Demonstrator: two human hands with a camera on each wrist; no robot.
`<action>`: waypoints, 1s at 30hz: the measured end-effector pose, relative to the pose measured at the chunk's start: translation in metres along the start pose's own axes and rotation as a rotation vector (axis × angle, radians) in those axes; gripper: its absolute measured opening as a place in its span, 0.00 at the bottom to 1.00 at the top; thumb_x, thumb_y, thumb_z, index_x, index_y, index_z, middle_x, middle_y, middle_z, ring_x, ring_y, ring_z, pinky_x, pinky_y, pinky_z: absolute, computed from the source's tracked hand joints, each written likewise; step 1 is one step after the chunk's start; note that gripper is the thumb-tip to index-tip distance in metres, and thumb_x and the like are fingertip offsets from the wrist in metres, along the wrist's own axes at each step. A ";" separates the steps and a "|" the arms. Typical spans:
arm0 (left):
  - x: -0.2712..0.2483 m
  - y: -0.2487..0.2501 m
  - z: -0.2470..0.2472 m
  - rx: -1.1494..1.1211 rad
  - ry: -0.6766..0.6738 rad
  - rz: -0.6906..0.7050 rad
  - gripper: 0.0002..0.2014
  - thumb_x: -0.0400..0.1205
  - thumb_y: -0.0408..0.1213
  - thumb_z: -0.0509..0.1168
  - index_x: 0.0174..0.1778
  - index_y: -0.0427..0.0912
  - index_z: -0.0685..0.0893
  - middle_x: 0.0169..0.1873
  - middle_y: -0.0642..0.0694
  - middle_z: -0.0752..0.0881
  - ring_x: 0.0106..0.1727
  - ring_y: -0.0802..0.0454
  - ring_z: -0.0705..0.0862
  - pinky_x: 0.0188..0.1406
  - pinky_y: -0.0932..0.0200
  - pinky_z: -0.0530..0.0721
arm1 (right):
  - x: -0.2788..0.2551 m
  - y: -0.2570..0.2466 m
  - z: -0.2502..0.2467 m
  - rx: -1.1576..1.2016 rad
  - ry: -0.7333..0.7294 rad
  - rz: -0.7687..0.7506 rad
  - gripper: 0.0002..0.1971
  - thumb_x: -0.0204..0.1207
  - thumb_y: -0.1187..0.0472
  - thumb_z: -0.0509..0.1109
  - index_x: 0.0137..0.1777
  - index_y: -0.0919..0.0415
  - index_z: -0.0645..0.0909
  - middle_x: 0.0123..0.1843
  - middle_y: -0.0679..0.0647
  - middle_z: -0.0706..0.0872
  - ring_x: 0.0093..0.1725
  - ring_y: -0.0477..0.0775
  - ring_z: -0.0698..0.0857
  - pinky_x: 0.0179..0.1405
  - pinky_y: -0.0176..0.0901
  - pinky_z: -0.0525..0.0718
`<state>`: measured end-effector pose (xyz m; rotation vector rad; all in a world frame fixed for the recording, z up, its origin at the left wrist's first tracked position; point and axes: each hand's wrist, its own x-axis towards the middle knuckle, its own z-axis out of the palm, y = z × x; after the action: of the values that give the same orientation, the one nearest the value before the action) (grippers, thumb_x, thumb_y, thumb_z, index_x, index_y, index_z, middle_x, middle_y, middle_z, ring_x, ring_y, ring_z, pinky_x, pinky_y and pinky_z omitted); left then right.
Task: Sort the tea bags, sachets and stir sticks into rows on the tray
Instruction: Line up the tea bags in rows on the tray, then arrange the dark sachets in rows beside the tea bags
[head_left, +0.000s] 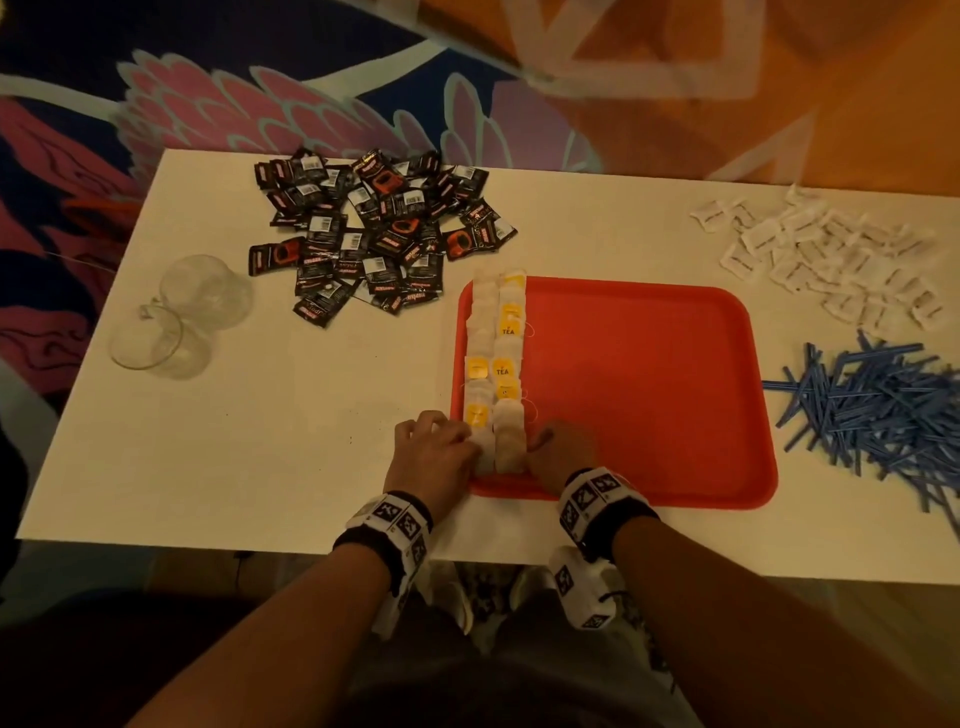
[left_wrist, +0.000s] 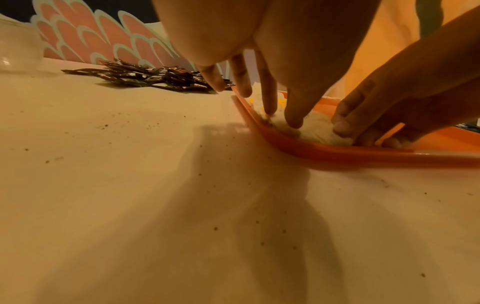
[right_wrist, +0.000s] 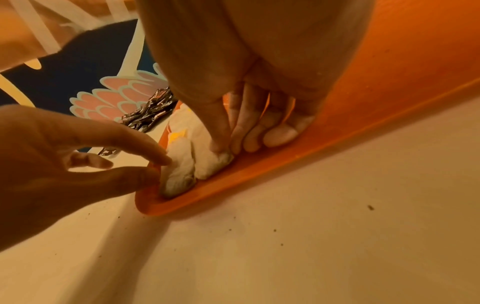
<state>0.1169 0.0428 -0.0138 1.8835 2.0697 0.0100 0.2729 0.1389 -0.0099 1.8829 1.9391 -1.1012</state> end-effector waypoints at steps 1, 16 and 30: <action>0.001 -0.001 0.000 0.001 -0.010 -0.006 0.06 0.72 0.42 0.78 0.44 0.54 0.93 0.54 0.52 0.89 0.59 0.38 0.81 0.53 0.39 0.75 | 0.000 -0.001 -0.001 0.027 0.020 0.014 0.03 0.76 0.57 0.69 0.44 0.55 0.79 0.38 0.48 0.81 0.35 0.47 0.78 0.26 0.34 0.68; 0.048 -0.035 -0.044 -0.149 0.031 -0.175 0.17 0.85 0.48 0.54 0.63 0.55 0.86 0.69 0.55 0.80 0.73 0.46 0.68 0.68 0.47 0.65 | 0.007 -0.015 -0.023 0.154 0.017 0.072 0.08 0.77 0.51 0.72 0.43 0.52 0.78 0.40 0.47 0.83 0.34 0.44 0.78 0.26 0.34 0.73; 0.190 -0.124 -0.091 -0.107 -0.178 -0.382 0.32 0.87 0.54 0.60 0.86 0.65 0.54 0.88 0.49 0.42 0.86 0.31 0.41 0.78 0.20 0.54 | 0.011 -0.020 -0.050 0.154 0.026 -0.016 0.06 0.78 0.57 0.72 0.44 0.50 0.77 0.42 0.45 0.82 0.38 0.43 0.79 0.31 0.34 0.75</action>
<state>-0.0378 0.2324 -0.0032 1.3517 2.2188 -0.1312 0.2694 0.1810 0.0247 1.9713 1.9371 -1.2708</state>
